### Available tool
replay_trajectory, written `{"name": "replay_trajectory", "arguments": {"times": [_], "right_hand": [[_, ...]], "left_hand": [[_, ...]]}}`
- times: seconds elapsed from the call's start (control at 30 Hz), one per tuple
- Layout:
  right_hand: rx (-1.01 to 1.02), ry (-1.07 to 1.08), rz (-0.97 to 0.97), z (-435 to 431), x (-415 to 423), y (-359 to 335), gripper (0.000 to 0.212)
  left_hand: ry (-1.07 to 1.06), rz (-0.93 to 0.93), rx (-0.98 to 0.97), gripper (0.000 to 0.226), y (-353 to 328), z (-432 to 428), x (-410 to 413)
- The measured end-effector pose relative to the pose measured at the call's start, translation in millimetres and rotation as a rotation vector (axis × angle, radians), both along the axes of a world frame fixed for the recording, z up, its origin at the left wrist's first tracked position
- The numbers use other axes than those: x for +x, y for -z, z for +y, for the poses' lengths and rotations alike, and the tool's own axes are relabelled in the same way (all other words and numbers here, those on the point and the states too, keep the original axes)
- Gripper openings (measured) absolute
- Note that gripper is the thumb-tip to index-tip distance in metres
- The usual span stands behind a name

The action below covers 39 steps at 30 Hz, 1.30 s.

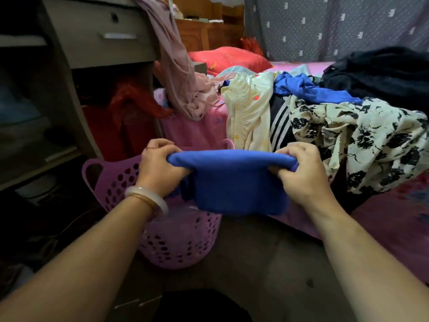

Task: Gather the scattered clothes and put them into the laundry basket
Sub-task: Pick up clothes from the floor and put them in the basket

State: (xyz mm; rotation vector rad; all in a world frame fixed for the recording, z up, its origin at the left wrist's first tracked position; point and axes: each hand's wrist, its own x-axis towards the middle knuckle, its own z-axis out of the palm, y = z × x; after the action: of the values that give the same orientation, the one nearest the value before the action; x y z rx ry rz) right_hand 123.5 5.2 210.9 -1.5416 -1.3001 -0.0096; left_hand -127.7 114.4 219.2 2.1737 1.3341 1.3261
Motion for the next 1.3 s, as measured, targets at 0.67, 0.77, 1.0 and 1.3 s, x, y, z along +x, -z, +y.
{"name": "replay_trajectory", "arguments": {"times": [0.67,0.77,1.0,1.3], "right_hand": [[-0.248,0.183,0.368,157.6,-88.5,54.5,0.051],[-0.024,0.201,0.363,119.9,-74.1,63.5,0.038],[-0.965,0.003,0.123,-13.6,-29.9,195.4,0.008],[-1.669,-0.408,0.019,-146.2,-66.2,306.1,0.048]], "left_hand": [[-0.326,-0.151,-0.472,0.063,48.2,105.0,-39.3],[-0.181,-0.189,-0.267,0.047,42.1,73.0,-5.7],[0.155,-0.068,-0.195,0.041,77.8,-39.1,112.0],[0.183,0.292,-0.724,0.041,188.7,-128.2,132.6]]}}
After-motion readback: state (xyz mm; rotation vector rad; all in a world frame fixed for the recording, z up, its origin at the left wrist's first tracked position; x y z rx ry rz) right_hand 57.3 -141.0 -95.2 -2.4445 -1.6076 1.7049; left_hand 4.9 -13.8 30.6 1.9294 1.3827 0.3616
